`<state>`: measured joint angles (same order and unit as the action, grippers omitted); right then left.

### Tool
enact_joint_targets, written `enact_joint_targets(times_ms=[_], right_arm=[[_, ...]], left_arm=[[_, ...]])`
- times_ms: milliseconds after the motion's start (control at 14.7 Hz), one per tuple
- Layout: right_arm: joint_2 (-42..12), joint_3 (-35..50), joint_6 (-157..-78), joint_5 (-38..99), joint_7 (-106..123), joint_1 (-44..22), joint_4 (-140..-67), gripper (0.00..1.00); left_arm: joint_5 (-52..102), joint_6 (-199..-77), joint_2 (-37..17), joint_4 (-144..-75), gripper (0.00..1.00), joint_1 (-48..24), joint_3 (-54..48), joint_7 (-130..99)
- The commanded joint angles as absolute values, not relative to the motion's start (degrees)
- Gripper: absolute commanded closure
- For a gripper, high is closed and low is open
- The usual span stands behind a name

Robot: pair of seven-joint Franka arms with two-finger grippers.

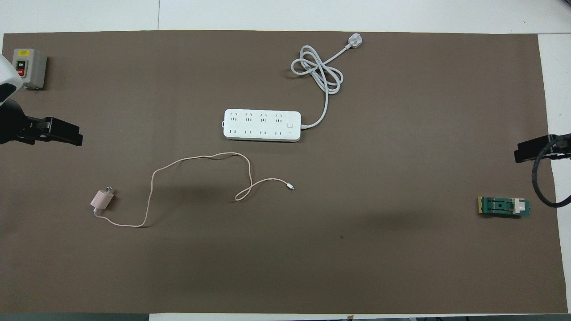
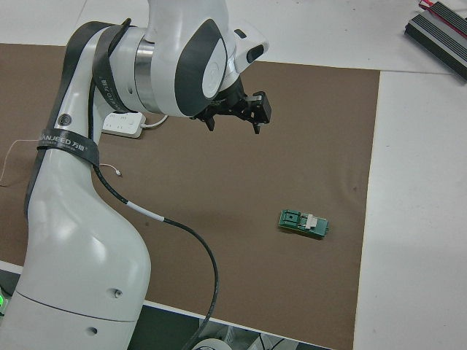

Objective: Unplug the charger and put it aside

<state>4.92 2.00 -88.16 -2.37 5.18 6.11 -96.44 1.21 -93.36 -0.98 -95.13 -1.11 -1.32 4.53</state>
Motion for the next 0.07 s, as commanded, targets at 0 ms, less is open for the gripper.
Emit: enact_joint_targets(times_ms=[0], right_arm=[[6.06, 2.29, -88.07, -1.32, 4.83, 6.42, -97.47, 0.00]], left_arm=[[0.09, -93.96, -0.70, -95.36, 0.00, -1.58, -0.97, 5.19]])
